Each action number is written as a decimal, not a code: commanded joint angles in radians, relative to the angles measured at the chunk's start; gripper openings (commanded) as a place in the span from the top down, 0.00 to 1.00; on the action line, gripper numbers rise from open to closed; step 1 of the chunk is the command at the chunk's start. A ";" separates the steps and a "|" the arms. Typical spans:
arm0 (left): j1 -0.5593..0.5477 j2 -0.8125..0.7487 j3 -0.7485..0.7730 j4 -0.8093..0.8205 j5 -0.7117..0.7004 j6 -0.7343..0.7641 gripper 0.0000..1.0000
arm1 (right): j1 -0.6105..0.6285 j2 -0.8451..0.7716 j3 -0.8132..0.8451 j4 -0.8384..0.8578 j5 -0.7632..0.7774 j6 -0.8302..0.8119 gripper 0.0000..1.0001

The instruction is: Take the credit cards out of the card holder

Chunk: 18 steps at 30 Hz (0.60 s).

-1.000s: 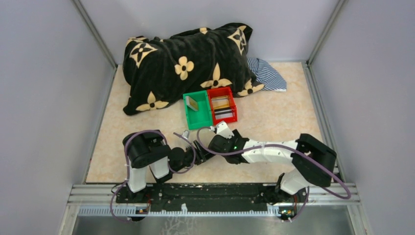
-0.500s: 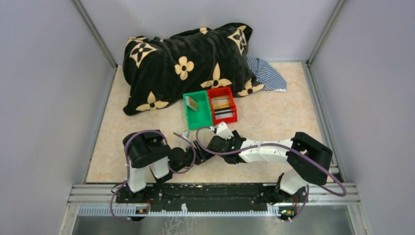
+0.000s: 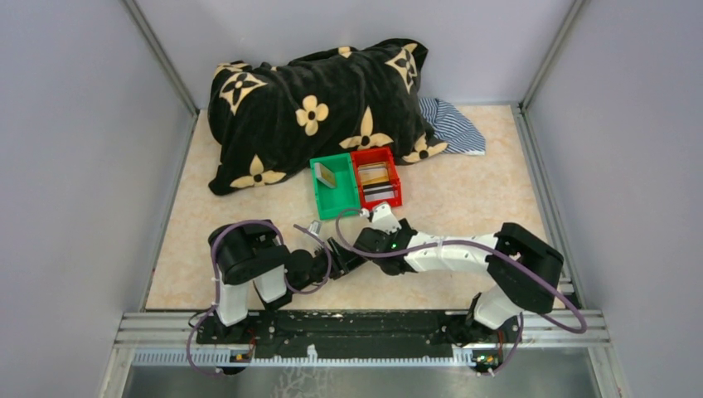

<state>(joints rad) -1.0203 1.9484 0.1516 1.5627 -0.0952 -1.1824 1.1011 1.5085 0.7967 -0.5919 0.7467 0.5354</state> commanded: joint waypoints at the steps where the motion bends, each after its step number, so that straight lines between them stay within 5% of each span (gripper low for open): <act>1: 0.000 0.072 -0.060 0.226 -0.004 0.052 0.40 | -0.048 -0.052 0.047 -0.063 0.052 0.067 0.45; 18: 0.011 0.094 -0.044 0.227 0.013 0.046 0.41 | -0.245 -0.205 -0.026 -0.016 -0.058 0.027 0.57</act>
<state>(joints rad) -1.0138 1.9564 0.1532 1.5631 -0.0864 -1.1900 0.8726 1.3437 0.7765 -0.6296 0.7021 0.5827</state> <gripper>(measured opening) 0.583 0.431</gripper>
